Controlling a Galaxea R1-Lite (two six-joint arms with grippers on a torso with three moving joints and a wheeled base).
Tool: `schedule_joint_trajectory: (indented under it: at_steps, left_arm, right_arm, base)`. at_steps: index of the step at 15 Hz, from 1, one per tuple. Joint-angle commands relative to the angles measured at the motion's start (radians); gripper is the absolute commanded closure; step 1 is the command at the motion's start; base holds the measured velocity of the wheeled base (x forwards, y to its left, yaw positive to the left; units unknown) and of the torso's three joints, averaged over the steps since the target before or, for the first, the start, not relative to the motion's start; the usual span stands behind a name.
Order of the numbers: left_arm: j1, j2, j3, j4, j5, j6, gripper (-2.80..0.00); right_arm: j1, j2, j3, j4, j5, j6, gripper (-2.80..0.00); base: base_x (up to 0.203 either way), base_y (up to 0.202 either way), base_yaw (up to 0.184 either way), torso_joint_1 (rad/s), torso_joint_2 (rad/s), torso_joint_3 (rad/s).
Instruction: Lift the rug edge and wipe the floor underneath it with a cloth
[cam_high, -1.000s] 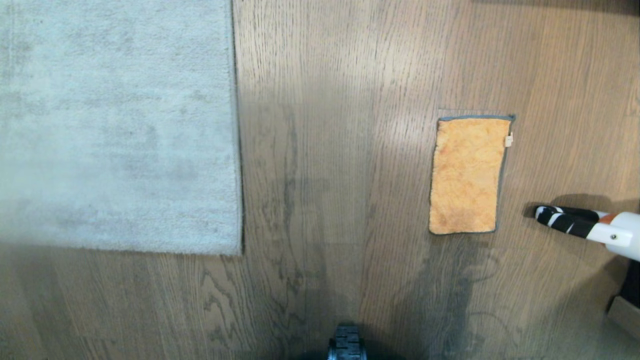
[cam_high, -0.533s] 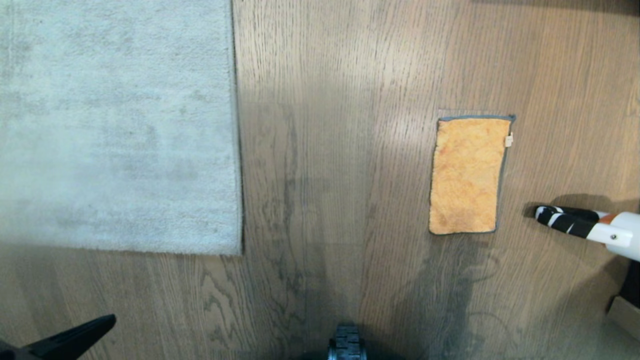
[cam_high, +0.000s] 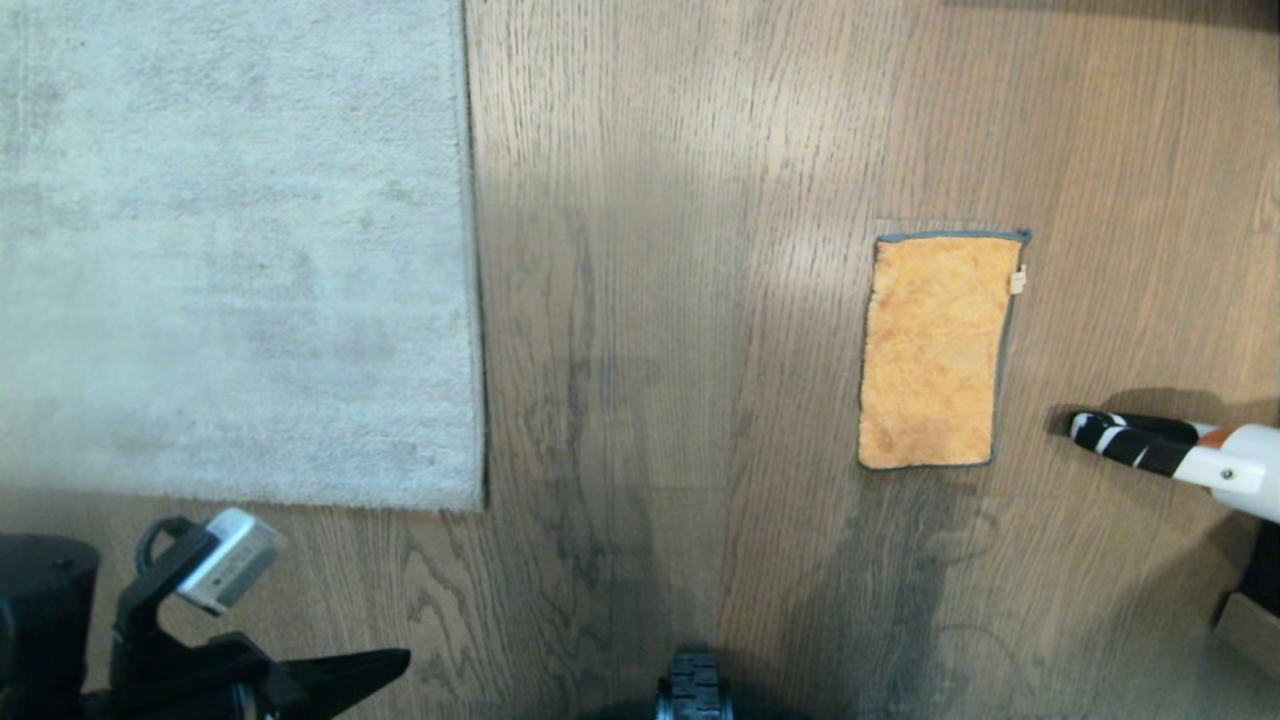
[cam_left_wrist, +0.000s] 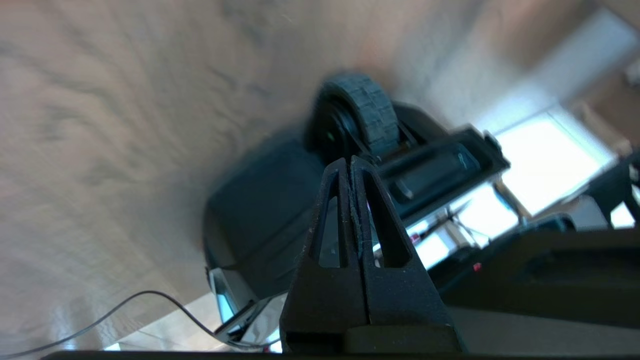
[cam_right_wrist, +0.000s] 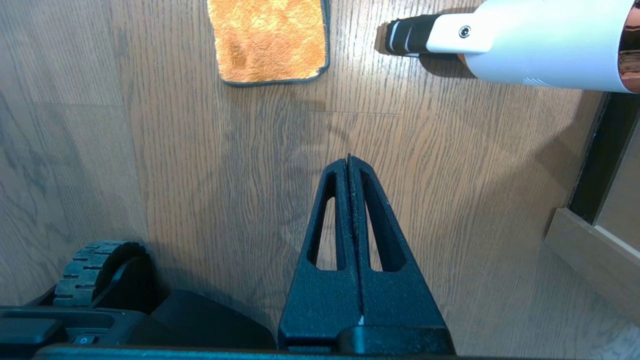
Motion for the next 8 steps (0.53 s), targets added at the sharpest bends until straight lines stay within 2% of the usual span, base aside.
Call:
schedule_joint_trajectory:
  at_steps: [1,6,8]
  left_arm:
    - [-0.049,0.145,0.023,-0.069,-0.001,-0.001,0.00]
    - [-0.082,0.335,0.038,-0.180,0.022,0.005,0.00]
    - [-0.088,0.419,0.037,-0.233,0.056,0.011,0.00]
  right_arm:
    - [0.000,0.001,0.000,-0.001,0.000,0.000,0.00]
    - [0.000,0.001,0.000,-0.001,0.000,0.000,0.00]
    - [0.000,0.001,0.000,-0.001,0.000,0.000,0.00]
  base:
    - [0.000,0.000,0.000,0.000,0.00,0.000]
    - [0.000,0.000,0.000,0.000,0.00,0.000]
    - [0.000,0.000,0.000,0.000,0.00,0.000]
